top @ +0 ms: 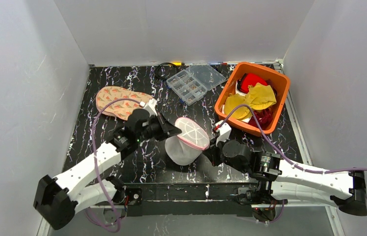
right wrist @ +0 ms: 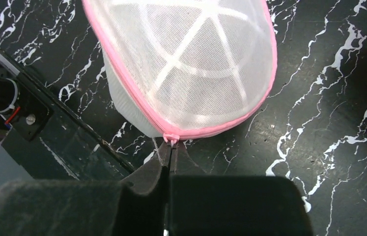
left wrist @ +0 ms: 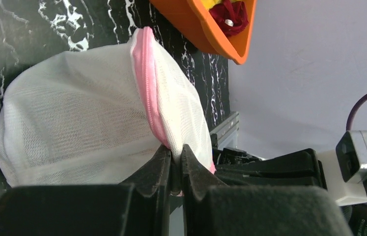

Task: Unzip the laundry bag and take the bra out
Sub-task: Unzip the laundry bag at the center of the board.

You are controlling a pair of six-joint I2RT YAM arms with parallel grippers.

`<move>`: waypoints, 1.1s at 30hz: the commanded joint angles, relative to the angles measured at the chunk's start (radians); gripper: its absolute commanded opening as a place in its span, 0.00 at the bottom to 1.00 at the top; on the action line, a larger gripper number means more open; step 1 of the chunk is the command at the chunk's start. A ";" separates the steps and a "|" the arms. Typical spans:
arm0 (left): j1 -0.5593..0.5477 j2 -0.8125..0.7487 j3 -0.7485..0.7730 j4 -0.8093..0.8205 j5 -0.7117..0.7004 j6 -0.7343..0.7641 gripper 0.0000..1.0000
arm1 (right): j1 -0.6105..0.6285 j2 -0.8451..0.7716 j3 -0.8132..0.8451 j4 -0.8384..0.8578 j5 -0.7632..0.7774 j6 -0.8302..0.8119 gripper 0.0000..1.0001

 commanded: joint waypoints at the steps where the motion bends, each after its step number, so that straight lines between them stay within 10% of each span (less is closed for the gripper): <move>1: 0.120 0.123 0.093 0.060 0.365 0.139 0.00 | 0.001 -0.012 0.040 -0.055 -0.014 -0.084 0.01; 11: 0.133 0.136 -0.082 0.078 0.346 0.171 0.04 | -0.001 0.018 -0.149 0.183 -0.149 0.024 0.01; 16: 0.133 0.014 -0.107 -0.048 0.259 0.152 0.58 | 0.000 0.049 -0.174 0.309 -0.157 0.071 0.01; 23: 0.108 -0.264 -0.137 -0.253 0.146 0.022 0.97 | 0.002 0.129 -0.145 0.401 -0.164 0.131 0.01; 30: -0.118 -0.313 -0.178 -0.215 -0.062 -0.155 0.96 | 0.003 0.209 -0.087 0.432 -0.175 0.137 0.01; 33: -0.197 -0.225 -0.163 -0.138 -0.128 -0.197 0.80 | 0.003 0.230 -0.072 0.448 -0.180 0.144 0.01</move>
